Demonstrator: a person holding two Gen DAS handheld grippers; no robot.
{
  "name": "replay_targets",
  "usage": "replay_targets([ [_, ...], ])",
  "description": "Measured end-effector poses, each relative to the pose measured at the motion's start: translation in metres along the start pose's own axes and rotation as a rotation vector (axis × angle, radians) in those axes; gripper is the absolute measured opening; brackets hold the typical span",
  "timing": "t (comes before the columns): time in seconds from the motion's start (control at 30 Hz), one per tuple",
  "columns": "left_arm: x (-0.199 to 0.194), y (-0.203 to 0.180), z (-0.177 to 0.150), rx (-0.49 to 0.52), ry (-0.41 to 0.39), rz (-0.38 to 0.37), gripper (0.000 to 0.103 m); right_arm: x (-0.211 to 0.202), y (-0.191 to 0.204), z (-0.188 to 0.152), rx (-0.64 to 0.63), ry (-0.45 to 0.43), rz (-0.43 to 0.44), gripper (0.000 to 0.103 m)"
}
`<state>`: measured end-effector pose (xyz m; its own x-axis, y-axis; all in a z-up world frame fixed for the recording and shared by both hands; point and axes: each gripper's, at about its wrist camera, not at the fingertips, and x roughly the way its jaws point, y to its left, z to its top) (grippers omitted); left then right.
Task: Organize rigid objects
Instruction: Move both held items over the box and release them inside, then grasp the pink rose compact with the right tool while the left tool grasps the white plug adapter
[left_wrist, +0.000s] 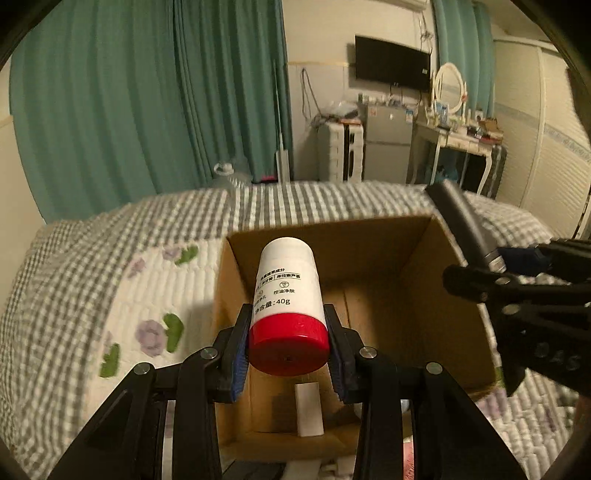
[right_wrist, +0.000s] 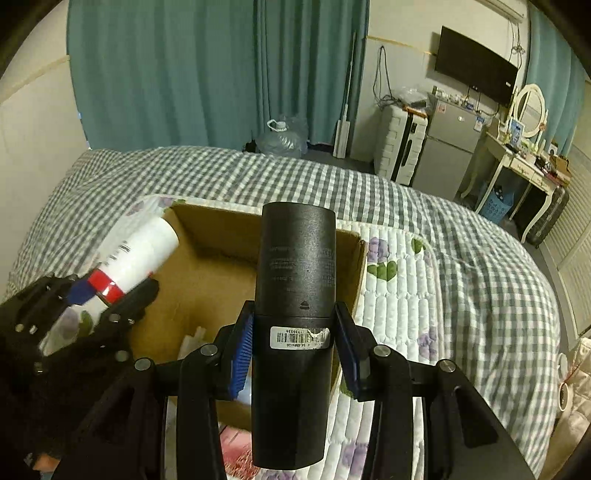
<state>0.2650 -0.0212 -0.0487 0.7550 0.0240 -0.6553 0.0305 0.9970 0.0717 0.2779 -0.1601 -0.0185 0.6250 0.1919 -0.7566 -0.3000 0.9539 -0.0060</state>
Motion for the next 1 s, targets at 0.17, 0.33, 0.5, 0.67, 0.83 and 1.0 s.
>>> replay_targets([
  [0.17, 0.025, -0.004, -0.014, 0.014, 0.042, -0.005, 0.036, 0.024, -0.002, -0.007, 0.000, 0.025, 0.013, 0.040],
  [0.33, 0.029, -0.002, -0.018, 0.012, 0.042, -0.010, 0.043, 0.035, -0.004, -0.005, 0.003, 0.028, 0.011, 0.041],
  [0.5, 0.014, 0.001, -0.013, 0.012, -0.016, 0.017, 0.072, 0.041, 0.000, -0.002, -0.002, 0.023, -0.002, 0.041],
  [0.67, 0.001, 0.008, -0.009, 0.006, -0.028, 0.037, 0.072, 0.042, 0.002, 0.006, 0.006, -0.003, 0.002, 0.041],
  [0.83, -0.025, 0.018, -0.012, -0.004, -0.027, 0.038, 0.085, 0.029, 0.001, 0.004, 0.060, -0.035, -0.015, 0.076],
  [1.0, -0.068, 0.025, -0.022, -0.025, -0.074, 0.058, 0.103, -0.020, 0.007, -0.010, 0.043, -0.092, -0.018, 0.078],
])
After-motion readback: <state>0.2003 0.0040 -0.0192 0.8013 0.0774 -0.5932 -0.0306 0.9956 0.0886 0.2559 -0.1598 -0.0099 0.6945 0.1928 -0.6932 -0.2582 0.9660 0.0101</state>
